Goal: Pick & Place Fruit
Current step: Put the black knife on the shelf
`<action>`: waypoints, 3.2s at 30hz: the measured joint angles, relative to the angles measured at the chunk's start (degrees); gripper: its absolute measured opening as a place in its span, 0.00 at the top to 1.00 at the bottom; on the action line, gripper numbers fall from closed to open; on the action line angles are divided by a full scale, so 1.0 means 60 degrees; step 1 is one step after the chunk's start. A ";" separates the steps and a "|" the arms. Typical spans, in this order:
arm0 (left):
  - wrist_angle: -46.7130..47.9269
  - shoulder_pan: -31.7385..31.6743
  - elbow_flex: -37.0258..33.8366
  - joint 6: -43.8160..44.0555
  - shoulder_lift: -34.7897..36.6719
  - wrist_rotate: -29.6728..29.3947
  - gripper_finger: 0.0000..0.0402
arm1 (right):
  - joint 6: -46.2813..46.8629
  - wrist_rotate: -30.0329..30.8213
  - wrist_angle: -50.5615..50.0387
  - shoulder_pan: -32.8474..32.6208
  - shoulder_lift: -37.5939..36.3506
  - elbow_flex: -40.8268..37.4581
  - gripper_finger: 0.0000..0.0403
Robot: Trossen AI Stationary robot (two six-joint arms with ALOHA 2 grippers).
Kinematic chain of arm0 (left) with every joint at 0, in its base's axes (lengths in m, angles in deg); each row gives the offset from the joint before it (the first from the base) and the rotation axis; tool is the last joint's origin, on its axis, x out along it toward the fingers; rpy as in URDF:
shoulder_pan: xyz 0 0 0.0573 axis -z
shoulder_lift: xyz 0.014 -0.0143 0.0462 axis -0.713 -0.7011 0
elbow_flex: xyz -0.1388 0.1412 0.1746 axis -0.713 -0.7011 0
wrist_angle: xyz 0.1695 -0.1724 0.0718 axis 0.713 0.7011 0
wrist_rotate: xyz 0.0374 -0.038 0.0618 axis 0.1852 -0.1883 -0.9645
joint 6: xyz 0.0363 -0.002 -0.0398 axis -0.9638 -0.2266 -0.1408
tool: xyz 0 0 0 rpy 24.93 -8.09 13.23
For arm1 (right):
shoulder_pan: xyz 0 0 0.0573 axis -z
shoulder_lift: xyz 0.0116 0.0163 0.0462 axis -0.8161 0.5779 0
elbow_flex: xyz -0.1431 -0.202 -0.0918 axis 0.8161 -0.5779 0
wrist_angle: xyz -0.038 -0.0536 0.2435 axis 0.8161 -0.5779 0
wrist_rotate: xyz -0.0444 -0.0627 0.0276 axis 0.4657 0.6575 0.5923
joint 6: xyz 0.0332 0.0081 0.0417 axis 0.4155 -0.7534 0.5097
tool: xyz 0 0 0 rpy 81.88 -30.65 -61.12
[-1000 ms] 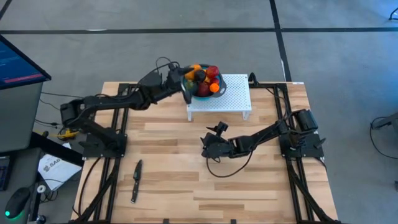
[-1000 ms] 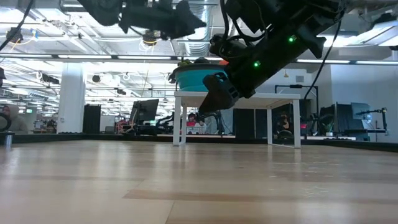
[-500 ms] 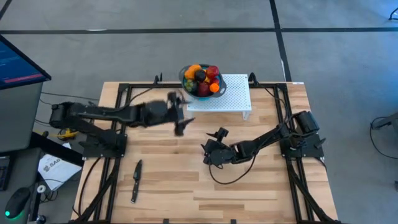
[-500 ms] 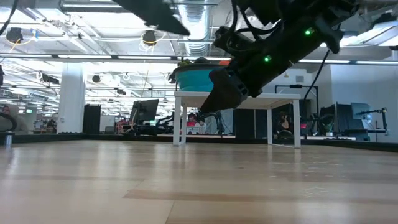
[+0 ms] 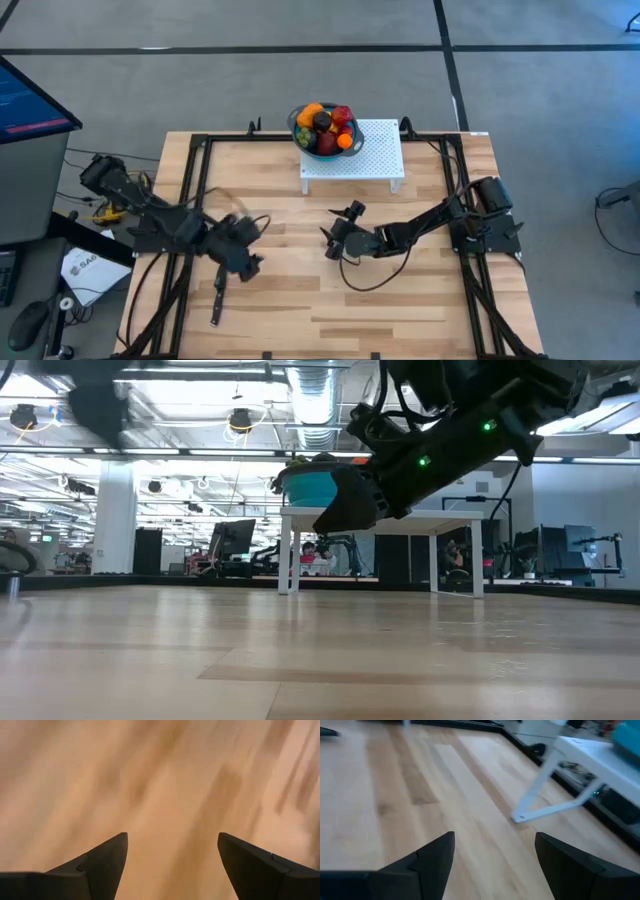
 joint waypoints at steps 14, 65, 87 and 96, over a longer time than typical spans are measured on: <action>0.0862 0.2556 -0.1442 0.8959 -0.1099 0.6042 0.25 | 0.0199 -0.0622 0.1037 -0.0897 0.0000 -0.0002 0.33; -0.4435 0.3504 -0.1814 0.8735 -0.3428 -0.1252 0.76 | 0.8069 0.1057 -0.2335 -0.7296 0.0000 -0.0009 0.33; -1.4680 -0.1209 -0.1785 -0.5228 -0.3398 0.0612 0.73 | 0.4123 0.1944 0.7639 -0.6564 0.0000 -0.3800 0.33; -1.6912 -0.2188 -0.1781 -0.6693 -0.3391 0.1589 0.73 | -0.0284 0.0206 1.0689 -0.4316 -0.0098 -0.3508 0.33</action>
